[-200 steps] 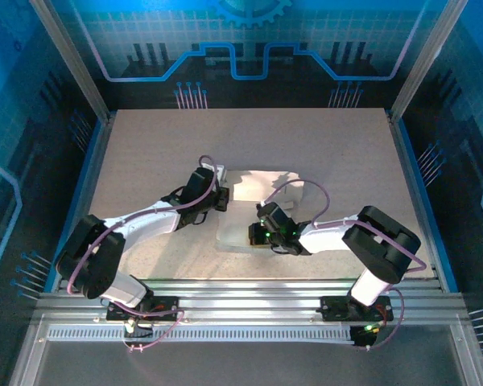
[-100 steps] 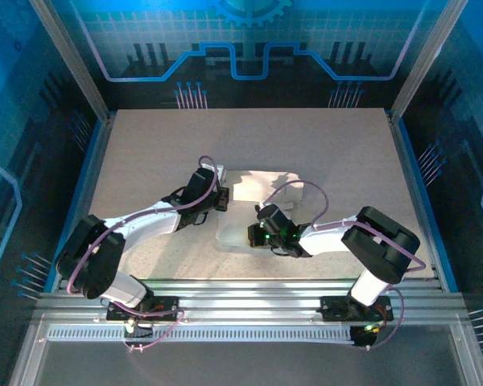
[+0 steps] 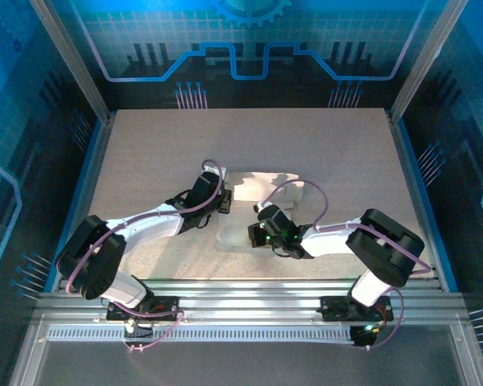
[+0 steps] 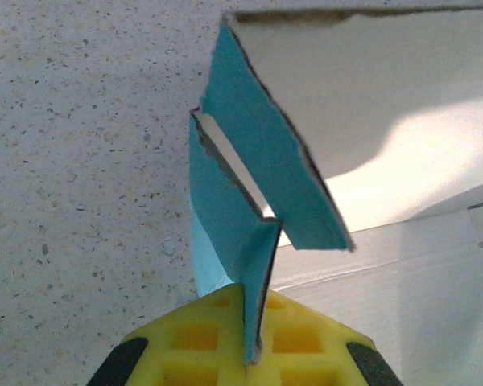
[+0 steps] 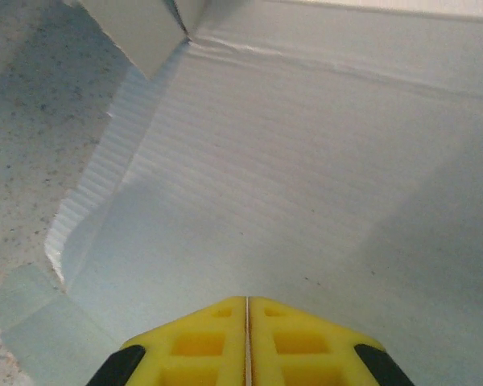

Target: Fold the paper box

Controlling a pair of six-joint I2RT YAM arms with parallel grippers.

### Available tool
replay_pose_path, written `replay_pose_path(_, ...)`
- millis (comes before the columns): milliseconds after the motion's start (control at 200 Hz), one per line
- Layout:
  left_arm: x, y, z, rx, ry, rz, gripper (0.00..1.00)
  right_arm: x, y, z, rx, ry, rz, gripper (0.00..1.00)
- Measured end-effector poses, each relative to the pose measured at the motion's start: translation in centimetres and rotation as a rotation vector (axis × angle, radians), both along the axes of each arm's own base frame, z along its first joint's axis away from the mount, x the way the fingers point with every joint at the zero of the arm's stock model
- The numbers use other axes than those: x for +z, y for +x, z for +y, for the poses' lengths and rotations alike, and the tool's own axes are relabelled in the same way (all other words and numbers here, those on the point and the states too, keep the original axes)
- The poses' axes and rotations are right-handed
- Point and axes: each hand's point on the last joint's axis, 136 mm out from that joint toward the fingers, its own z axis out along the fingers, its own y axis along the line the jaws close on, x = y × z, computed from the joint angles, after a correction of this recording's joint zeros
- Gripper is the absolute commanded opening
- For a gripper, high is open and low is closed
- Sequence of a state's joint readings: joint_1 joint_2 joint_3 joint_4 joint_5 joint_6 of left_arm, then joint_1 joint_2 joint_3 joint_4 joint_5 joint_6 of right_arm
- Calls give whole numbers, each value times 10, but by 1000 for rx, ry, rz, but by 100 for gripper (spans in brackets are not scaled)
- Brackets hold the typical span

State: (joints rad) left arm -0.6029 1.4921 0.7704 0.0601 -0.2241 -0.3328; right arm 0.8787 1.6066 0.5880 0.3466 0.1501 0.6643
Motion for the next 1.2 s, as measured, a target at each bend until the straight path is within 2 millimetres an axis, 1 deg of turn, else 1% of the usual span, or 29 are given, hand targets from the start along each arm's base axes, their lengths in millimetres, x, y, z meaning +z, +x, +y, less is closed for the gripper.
replay_pose_path(150,0,0,0,8,3,-4,0,21,2,4,59,5,-80,17)
replay_pose_path(255,-1,-3,0,5,3,-7,0,41,1,6,115,5,-146,24)
replay_pose_path(370,-2,-6,1,1,4,-5,0,67,-3,4,191,-27,-217,33)
replay_pose_path(495,-2,-7,0,-4,5,-9,0,102,-1,5,277,-75,-293,39)
replay_pose_path(530,-2,-8,0,-6,6,-10,0,112,2,5,296,-92,-314,41)
replay_pose_path(620,-3,-9,1,-12,10,-16,0,139,11,2,338,-139,-355,47)
replay_pose_path(701,-3,-9,1,-20,14,-22,0,164,22,-3,366,-175,-384,56)
replay_pose_path(771,-3,-10,0,-27,15,-28,0,187,36,-8,382,-200,-401,63)
replay_pose_path(861,-3,-10,-1,-30,15,-32,0,208,55,-11,413,-245,-402,68)
replay_pose_path(936,-3,-10,-1,-32,15,-34,0,215,71,-10,440,-276,-393,70)
replay_pose_path(1001,-3,-10,-1,-37,19,-38,0,211,80,-9,475,-299,-362,70)
replay_pose_path(1116,-3,-10,-2,-46,20,-45,0,195,90,-6,539,-334,-291,70)
replay_pose_path(1196,-4,-10,-3,-51,18,-48,0,180,91,-3,577,-339,-242,68)
